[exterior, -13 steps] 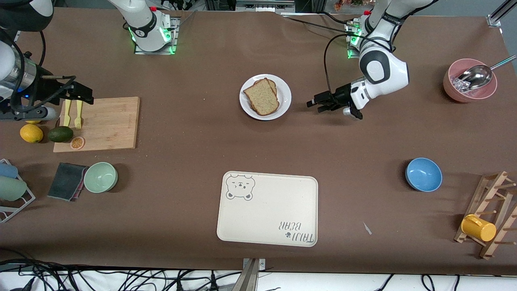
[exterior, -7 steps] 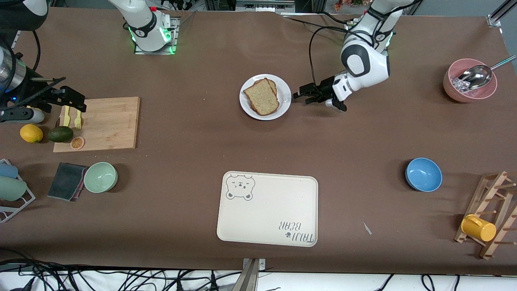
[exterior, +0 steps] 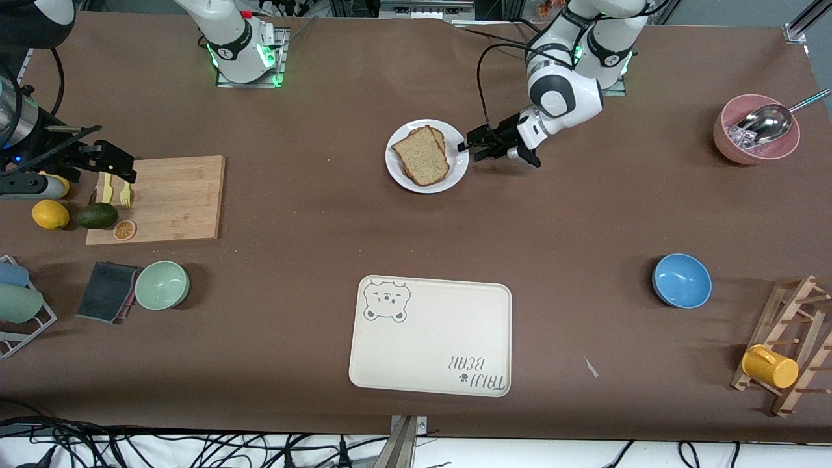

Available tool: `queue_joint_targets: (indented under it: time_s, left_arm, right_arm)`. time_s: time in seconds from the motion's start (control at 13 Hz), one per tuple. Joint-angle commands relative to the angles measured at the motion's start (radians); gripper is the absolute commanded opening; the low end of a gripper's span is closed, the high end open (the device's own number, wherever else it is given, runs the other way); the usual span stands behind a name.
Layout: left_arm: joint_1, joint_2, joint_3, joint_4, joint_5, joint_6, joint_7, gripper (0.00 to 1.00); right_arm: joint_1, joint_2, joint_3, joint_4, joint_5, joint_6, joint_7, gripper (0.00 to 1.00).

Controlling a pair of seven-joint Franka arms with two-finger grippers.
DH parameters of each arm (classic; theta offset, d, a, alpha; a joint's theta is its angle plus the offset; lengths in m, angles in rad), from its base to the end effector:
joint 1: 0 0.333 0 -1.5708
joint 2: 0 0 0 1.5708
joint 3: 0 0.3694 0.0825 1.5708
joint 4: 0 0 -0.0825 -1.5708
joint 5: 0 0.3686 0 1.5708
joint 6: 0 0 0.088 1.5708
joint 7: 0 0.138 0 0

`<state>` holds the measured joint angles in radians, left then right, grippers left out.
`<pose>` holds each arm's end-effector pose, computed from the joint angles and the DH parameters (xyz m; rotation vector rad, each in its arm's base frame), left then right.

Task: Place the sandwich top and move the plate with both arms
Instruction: 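Return the right gripper to rest while the left gripper approaches the plate, then grip the white plate rim with the left gripper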

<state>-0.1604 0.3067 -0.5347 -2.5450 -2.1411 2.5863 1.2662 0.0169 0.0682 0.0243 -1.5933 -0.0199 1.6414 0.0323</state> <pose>0.3205 -0.2821 0.1921 2.2504 0.1903 0.0256 0.5669 0.0203 0.6050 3.1225 0.0163 -0.0303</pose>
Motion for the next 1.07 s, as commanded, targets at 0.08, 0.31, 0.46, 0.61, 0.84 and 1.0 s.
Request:
queue_joint_targets:
  time_s: [0.08, 0.31, 0.46, 0.61, 0.84, 1.0]
  left_arm:
    - [-0.016, 0.049, 0.001, 0.034, -0.066, 0.015, 0.061, 0.82]
    - [-0.028, 0.060, 0.001, 0.038, -0.068, 0.017, 0.061, 0.78]
    - [-0.033, 0.075, -0.001, 0.049, -0.075, 0.017, 0.061, 0.66]
    - [-0.038, 0.088, 0.001, 0.057, -0.075, 0.017, 0.061, 0.56]
    - [-0.038, 0.091, 0.001, 0.058, -0.075, 0.017, 0.061, 0.48]
    - [-0.038, 0.101, 0.001, 0.058, -0.075, 0.017, 0.062, 0.42]
  right_arm:
    - [0.003, -0.013, 0.005, -0.011, -0.012, 0.005, 0.011, 1.00]
    - [0.003, -0.008, 0.006, -0.011, -0.014, 0.006, 0.011, 1.00]
    - [0.003, -0.008, 0.006, -0.011, -0.012, 0.006, 0.011, 1.00]
    - [0.003, -0.008, 0.006, -0.011, -0.012, 0.006, 0.011, 1.00]
    - [-0.002, -0.005, 0.005, -0.014, -0.012, 0.001, 0.009, 1.00]
    - [-0.003, -0.002, 0.005, -0.013, -0.012, -0.005, 0.011, 1.00]
